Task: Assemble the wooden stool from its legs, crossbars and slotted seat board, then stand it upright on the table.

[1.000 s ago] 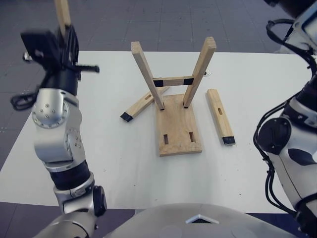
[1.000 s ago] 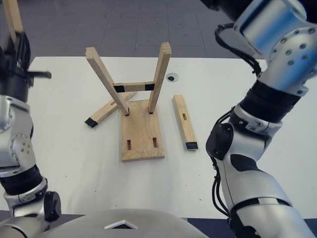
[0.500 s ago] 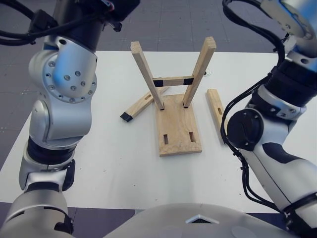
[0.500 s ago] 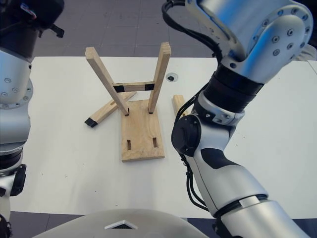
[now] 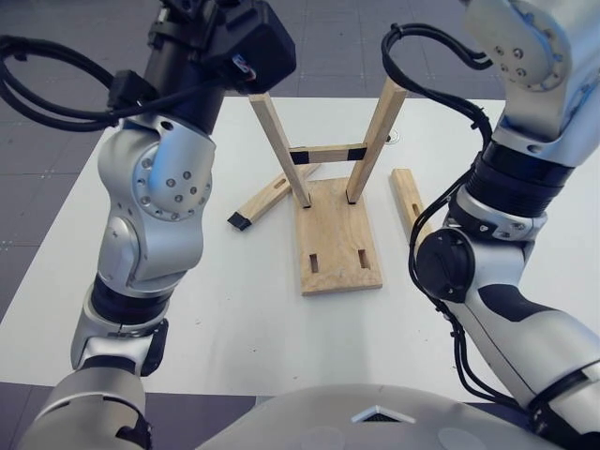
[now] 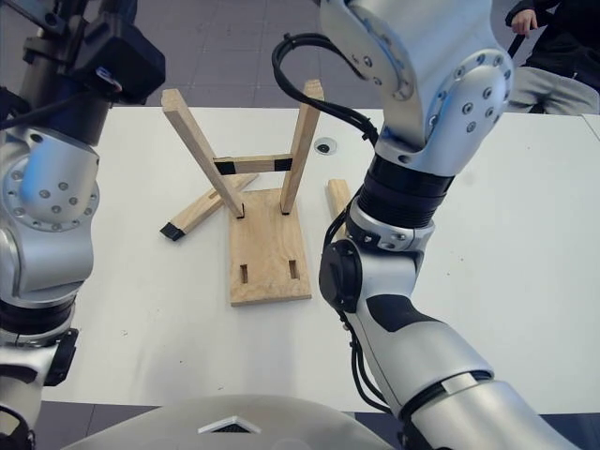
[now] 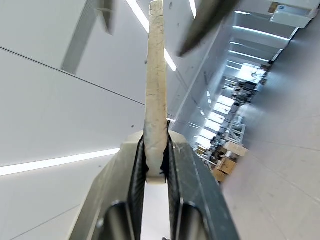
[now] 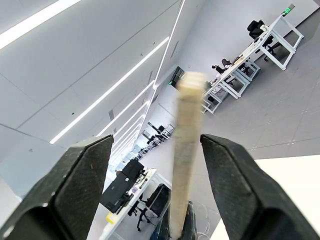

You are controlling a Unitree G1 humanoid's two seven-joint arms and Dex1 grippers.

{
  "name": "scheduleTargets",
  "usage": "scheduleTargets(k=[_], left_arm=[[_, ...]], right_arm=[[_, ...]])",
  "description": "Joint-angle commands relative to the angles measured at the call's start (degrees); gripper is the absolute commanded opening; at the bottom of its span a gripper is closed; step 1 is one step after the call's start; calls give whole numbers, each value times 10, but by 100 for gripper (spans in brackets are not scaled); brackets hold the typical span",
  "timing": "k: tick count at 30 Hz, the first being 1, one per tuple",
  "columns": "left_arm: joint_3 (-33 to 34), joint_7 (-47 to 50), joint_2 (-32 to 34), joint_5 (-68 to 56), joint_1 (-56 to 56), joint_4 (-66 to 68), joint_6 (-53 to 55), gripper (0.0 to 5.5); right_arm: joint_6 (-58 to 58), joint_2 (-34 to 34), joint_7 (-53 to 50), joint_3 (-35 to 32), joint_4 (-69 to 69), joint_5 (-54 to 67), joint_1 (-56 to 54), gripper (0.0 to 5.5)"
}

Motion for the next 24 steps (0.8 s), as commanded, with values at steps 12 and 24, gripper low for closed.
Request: scheduleTargets(k=[12, 24], left_arm=[[-7, -51, -39, 50, 9, -6, -32, 44], [-19, -39, -37, 169, 16, 5, -114, 44]], right_arm=[[-114, -29, -94, 67, -40, 93, 74, 91], [-171, -63, -105, 85, -42, 100, 87, 40]])
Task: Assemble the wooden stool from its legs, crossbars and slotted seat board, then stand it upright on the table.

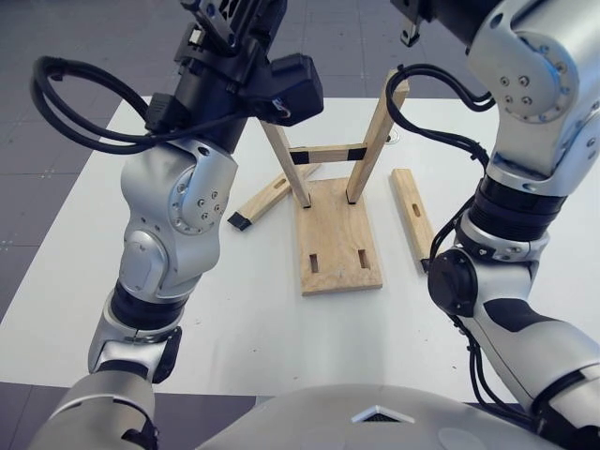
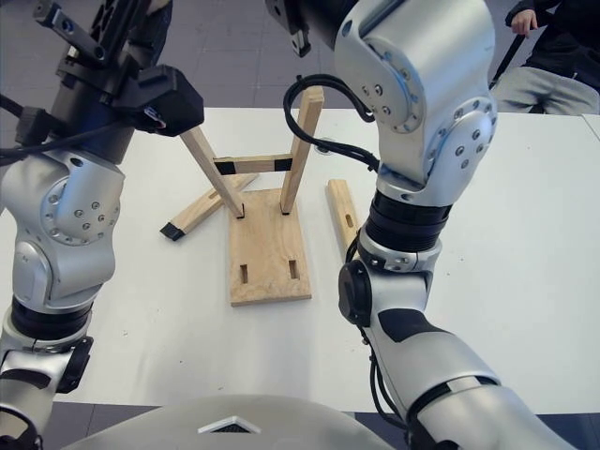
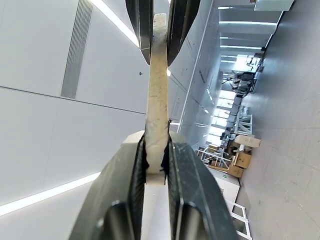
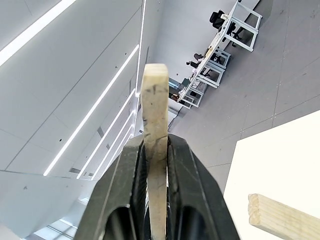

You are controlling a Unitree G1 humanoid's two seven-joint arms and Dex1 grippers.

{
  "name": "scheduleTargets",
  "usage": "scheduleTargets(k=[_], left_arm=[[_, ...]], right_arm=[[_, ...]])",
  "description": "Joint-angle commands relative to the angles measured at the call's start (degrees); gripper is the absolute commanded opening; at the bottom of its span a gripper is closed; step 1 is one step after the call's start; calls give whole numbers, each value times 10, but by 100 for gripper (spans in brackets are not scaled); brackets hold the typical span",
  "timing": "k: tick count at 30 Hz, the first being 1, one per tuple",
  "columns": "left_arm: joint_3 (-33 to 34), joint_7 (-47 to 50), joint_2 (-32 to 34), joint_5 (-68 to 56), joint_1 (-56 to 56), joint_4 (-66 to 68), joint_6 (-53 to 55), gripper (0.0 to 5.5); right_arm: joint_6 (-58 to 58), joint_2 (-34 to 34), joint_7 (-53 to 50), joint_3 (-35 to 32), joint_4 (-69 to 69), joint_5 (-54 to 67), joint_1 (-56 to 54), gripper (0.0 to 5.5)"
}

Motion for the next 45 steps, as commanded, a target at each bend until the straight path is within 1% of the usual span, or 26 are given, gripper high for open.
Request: scheduleTargets(k=[1, 3, 4, 7, 10, 12, 17, 20, 22, 23, 25, 26, 27, 29, 30, 32, 34, 36, 38, 40, 45], left_arm=[[-1, 15, -6, 29, -1, 5, -36, 44], [11, 5, -6, 10, -1, 16, -43, 44], [19, -5, -12, -10, 0, 17, -40, 80], [31, -8, -16, -18, -2, 19, -47, 118], [41, 1, -8, 0, -8, 27, -56, 175], [57, -9, -14, -11, -8, 30, -45, 175], [112, -15, -60, -58, -17, 25, 21, 177], [132, -22, -78, -76, -38, 16, 59, 177], [147, -25, -97, -89, -49, 3, 95, 177], [160, -24, -109, -98, -51, -4, 117, 177], [186, -15, -140, -125, -50, -13, 160, 177], [198, -10, -155, -138, -50, -19, 180, 177], [210, -4, -167, -149, -48, -26, 197, 177], [226, 3, -181, -165, -43, -36, 221, 177], [232, 7, -189, -172, -40, -37, 229, 177], [243, 15, -200, -186, -32, -36, 239, 177], [256, 28, -211, -202, -21, -31, 243, 177], [273, 46, -227, -225, -1, -26, 247, 177], [304, 70, -254, -259, 29, -21, 252, 177], [322, 86, -267, -283, 55, -15, 250, 177], [322, 110, -267, -316, 99, -4, 235, 177]], right_arm=[[-19, -16, 0, -1, 9, -7, 4, 40], [-19, -20, 5, 1, 13, -8, 3, 40], [-19, -21, 6, 2, 13, -8, 3, 40], [-22, -27, 9, 5, 15, -10, 4, 40], [-24, -32, 14, 8, 17, -12, 6, 40], [-21, -43, 33, 8, 19, -28, 3, 40], [-6, -126, 158, 0, 66, -141, -46, 40], [-8, -190, 233, -3, 98, -236, -78, 40], [-22, -292, 321, 28, 123, -381, -108, 40], [-10, -354, 360, 50, 133, -447, -128, 40], [27, -432, 399, 80, 141, -526, -144, 40], [26, -428, 390, 91, 78, -558, -73, 40], [-1, -424, 389, 110, 2, -609, 37, 40], [-51, -412, 395, 145, -102, -690, 208, 40], [-77, -399, 403, 159, -124, -713, 273, 40], [-98, -378, 421, 182, -136, -734, 351, 40], [-123, -363, 451, 198, -126, -760, 404, 40], [-130, -339, 488, 191, -117, -761, 445, 40], [-137, -329, 536, 190, -117, -761, 479, 40], [-145, -322, 570, 187, -116, -767, 496, 40], [-153, -284, 631, 162, -83, -759, 532, 40]])
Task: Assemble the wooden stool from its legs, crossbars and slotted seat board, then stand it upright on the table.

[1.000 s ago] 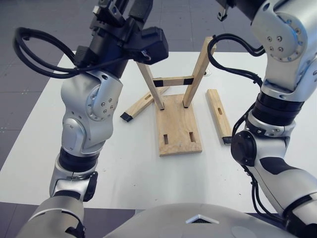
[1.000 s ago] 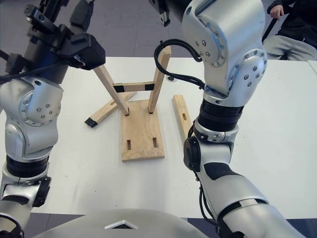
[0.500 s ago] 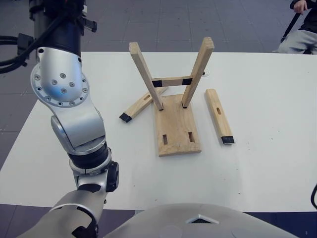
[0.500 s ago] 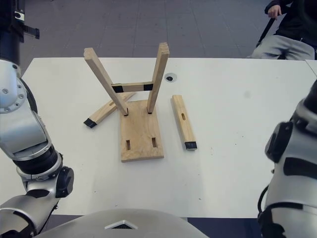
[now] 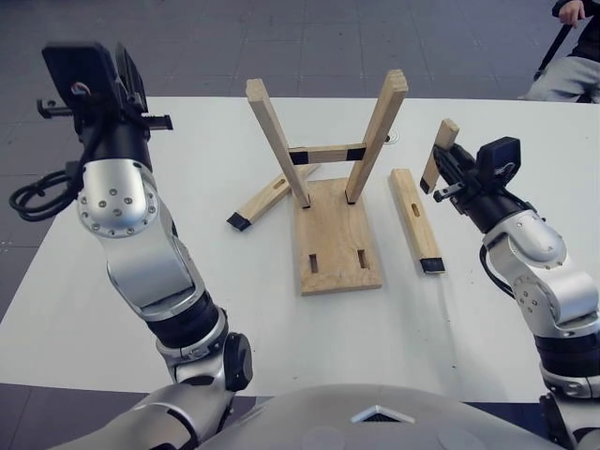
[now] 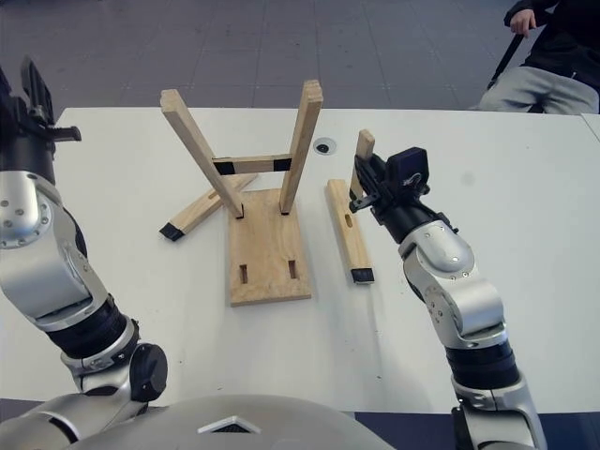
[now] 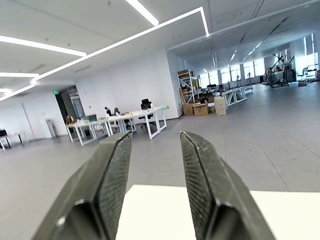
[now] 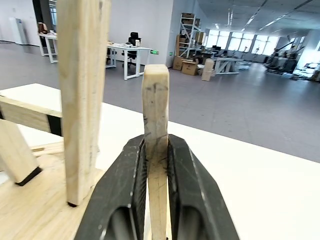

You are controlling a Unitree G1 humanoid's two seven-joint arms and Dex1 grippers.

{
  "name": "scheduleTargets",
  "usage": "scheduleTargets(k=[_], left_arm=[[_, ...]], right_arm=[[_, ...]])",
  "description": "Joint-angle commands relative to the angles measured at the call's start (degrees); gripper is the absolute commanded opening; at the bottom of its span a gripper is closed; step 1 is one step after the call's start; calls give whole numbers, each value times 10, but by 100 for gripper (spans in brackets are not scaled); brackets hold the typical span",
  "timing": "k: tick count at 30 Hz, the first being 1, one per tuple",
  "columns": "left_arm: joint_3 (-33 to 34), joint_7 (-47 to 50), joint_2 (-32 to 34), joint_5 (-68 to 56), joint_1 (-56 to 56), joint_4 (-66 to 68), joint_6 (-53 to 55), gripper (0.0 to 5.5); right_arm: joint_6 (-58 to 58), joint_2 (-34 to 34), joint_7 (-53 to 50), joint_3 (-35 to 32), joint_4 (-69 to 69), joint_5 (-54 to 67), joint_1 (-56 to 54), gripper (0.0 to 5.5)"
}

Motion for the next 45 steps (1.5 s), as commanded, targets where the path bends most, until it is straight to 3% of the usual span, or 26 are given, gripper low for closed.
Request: scheduleTargets(k=[1, 10, 18, 27, 45], left_arm=[[-6, 17, 2, -22, 26, 8, -7, 177], [-19, 38, 20, -48, 43, 7, -6, 177], [-37, 53, 24, -58, 48, 5, -2, 177], [-42, 60, 41, -68, 45, 10, 0, 177], [-52, 61, 67, -88, 36, 24, -3, 177]], right_arm=[[-17, 28, 40, -25, 31, -1, 36, 40], [-149, 69, 63, -42, 87, -121, 89, 40], [-129, 117, 34, -64, 60, -132, 27, 40], [-104, 174, -22, -74, 64, -163, 74, 40], [-94, 209, 10, -54, 88, -180, 69, 40]])
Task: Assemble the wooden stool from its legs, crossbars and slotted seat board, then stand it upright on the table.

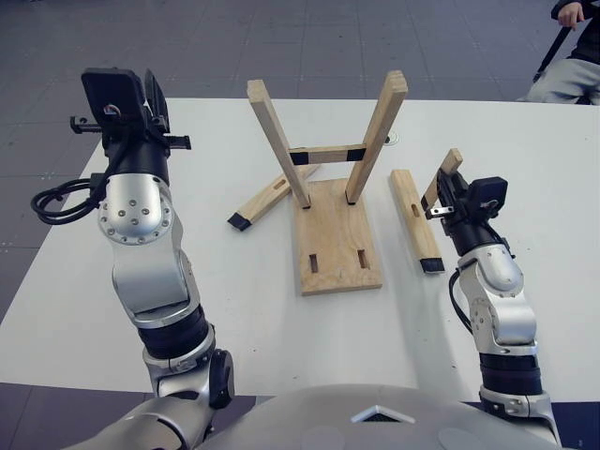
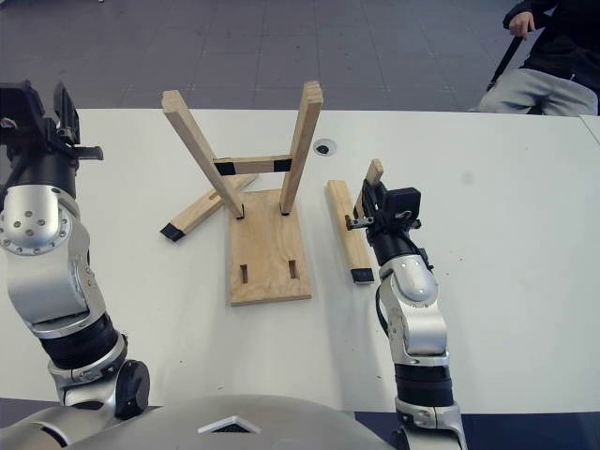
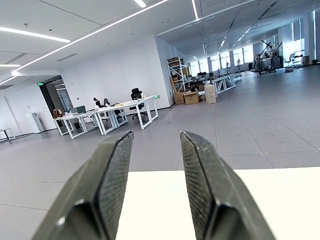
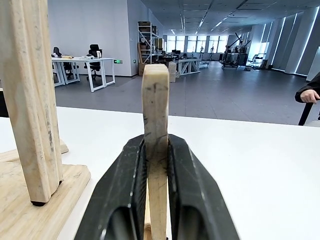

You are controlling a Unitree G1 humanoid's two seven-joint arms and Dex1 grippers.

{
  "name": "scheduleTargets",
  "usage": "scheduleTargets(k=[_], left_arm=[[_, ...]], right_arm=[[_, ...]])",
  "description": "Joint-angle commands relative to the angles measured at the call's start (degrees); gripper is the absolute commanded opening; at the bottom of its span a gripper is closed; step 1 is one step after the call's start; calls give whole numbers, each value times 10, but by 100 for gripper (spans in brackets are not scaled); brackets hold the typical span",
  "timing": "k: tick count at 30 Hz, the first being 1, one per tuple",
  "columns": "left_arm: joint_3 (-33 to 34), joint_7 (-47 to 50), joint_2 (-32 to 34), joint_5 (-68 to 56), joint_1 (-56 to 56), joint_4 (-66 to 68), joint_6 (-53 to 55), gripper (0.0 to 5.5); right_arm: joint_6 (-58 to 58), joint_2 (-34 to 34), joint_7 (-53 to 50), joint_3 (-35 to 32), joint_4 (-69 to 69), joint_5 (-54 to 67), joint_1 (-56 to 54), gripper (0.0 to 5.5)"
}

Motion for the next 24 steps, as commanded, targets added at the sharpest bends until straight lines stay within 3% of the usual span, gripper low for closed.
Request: scheduleTargets(k=[1, 24], left_arm=[[-5, 5, 10, -5, -8, 10, 1, 177], [-11, 9, 15, -11, -9, 15, -5, 177]], right_arm=[[15, 6, 9, 3, 16, -1, -8, 40], [-8, 11, 23, -1, 61, -22, -2, 40]])
